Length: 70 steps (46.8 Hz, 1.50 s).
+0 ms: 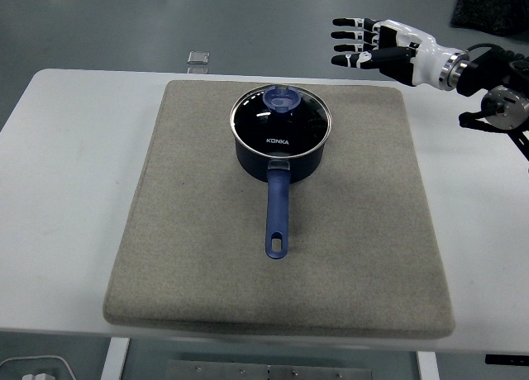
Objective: Lift the pot lid and place it to the right of the pot.
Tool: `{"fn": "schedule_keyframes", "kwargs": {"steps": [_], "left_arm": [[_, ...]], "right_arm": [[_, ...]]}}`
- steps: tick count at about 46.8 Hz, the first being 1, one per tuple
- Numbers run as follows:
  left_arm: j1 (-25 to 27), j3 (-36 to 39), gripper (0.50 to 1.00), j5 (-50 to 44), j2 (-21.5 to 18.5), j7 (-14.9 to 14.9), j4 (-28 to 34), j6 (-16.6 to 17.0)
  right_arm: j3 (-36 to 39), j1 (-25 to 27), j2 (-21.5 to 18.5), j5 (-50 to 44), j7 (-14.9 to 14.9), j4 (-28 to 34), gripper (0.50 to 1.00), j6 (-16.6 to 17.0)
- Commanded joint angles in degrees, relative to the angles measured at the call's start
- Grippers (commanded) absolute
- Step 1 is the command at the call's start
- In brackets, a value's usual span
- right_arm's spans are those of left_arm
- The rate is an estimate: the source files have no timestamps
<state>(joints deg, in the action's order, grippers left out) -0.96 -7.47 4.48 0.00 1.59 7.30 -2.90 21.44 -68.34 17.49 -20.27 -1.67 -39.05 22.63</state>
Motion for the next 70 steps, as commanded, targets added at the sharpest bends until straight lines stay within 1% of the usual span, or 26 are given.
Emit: {"fn": "schedule_keyframes", "kwargs": {"steps": [1,7,15,21,32,42,52,58,64,70], "left_arm": [[-0.01,0.0,1.0,0.0,0.0,0.0,0.0,0.0],[-0.01,0.0,1.0,0.0,0.0,0.0,0.0,0.0],[-0.01,0.0,1.0,0.0,0.0,0.0,0.0,0.0],[-0.01,0.0,1.0,0.0,0.0,0.0,0.0,0.0],[-0.01,0.0,1.0,0.0,0.0,0.0,0.0,0.0],[-0.01,0.0,1.0,0.0,0.0,0.0,0.0,0.0],[-0.01,0.0,1.0,0.0,0.0,0.0,0.0,0.0],[-0.01,0.0,1.0,0.0,0.0,0.0,0.0,0.0],[-0.01,0.0,1.0,0.0,0.0,0.0,0.0,0.0],[-0.01,0.0,1.0,0.0,0.0,0.0,0.0,0.0]], "right_arm": [[0.01,-0.56,-0.17,-2.58,0.0,-1.82,0.928,-0.83],[0.01,-0.74,-0.61,-7.85,0.0,-4.1,0.928,-2.33],[-0.69,-1.79,-1.05,-19.89,0.0,-6.13,0.928,-3.74],[-2.54,-3.9,-1.23,-26.31,0.09,-7.36,0.928,-4.0],[-8.86,-8.73,-1.32,-34.75,0.0,-9.29,0.928,-4.0],[-14.49,-12.95,-2.72,-37.39,0.09,-9.29,0.928,-4.0],[-17.39,-15.15,-5.8,-38.62,0.09,-9.29,0.926,-4.09],[-17.57,-15.5,-7.64,-40.99,0.26,-9.29,0.924,-4.18],[-18.53,-15.42,-8.17,-43.97,0.26,-8.94,0.921,-4.88],[-20.21,-15.33,-8.35,-45.83,0.26,-8.5,0.919,-6.72]]}}
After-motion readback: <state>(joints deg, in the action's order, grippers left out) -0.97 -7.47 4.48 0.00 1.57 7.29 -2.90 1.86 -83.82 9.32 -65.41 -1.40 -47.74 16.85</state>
